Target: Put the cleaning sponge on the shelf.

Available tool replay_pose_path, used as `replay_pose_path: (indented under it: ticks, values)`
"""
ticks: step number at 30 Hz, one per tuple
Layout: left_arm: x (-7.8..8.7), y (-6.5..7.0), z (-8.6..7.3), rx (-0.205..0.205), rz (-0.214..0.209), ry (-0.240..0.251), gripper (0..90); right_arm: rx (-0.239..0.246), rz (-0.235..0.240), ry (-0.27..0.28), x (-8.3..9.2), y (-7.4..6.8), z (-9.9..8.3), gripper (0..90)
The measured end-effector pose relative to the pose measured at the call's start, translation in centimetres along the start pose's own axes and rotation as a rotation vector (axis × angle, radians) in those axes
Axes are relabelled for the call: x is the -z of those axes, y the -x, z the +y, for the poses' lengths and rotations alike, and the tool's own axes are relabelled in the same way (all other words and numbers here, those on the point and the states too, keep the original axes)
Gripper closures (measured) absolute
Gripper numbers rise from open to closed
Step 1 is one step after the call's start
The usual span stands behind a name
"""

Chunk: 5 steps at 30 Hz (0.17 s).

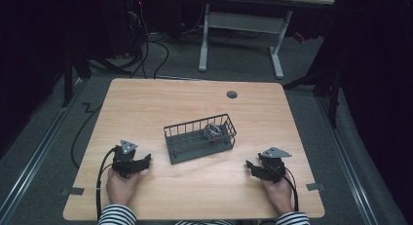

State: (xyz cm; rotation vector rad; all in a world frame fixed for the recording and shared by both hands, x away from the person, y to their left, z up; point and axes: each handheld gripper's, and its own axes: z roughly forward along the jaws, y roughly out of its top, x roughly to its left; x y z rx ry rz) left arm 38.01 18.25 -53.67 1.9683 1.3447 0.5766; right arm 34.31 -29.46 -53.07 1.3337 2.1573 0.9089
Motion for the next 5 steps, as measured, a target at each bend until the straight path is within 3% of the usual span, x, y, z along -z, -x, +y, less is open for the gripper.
replay_pose_path:
  ticks: [5]
  values:
    - [0.02,0.02,-0.02,0.001,0.001,0.0,25.4,-0.006,0.001,-0.001,-0.01,0.02,-0.01,38.2]
